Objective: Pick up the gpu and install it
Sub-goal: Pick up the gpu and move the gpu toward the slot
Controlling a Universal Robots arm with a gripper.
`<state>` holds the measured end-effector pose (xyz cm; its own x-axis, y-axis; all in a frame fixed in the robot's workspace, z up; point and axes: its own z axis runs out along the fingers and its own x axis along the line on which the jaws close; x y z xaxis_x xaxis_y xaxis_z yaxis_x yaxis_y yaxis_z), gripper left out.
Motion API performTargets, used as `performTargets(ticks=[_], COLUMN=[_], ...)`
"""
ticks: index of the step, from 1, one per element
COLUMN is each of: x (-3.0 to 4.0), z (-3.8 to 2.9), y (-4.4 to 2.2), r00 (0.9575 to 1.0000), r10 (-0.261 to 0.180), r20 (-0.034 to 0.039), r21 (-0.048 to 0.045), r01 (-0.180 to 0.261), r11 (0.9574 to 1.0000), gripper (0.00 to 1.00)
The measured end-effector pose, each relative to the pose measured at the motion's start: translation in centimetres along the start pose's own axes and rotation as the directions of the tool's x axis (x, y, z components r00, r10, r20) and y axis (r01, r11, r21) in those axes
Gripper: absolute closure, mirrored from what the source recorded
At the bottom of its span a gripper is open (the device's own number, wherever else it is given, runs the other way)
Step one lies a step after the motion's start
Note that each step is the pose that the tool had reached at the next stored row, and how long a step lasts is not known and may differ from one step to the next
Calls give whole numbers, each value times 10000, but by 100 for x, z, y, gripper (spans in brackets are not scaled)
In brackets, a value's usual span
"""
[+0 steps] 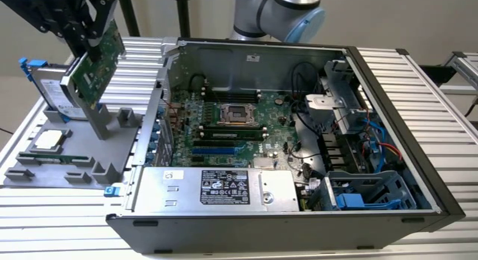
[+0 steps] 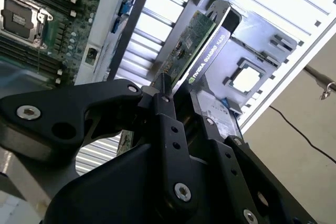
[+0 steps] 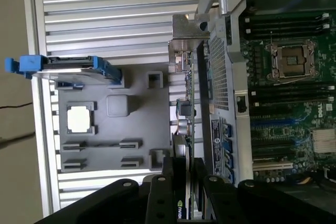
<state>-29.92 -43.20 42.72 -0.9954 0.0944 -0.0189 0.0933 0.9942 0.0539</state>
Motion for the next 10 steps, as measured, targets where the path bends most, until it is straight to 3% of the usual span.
performTargets(ticks=[10], x=[-166], z=[4], y=[15], r00=[10000], r10=[-1], r20=[0], r21=[0], r01=[1], r11=[10000], gripper=[100])
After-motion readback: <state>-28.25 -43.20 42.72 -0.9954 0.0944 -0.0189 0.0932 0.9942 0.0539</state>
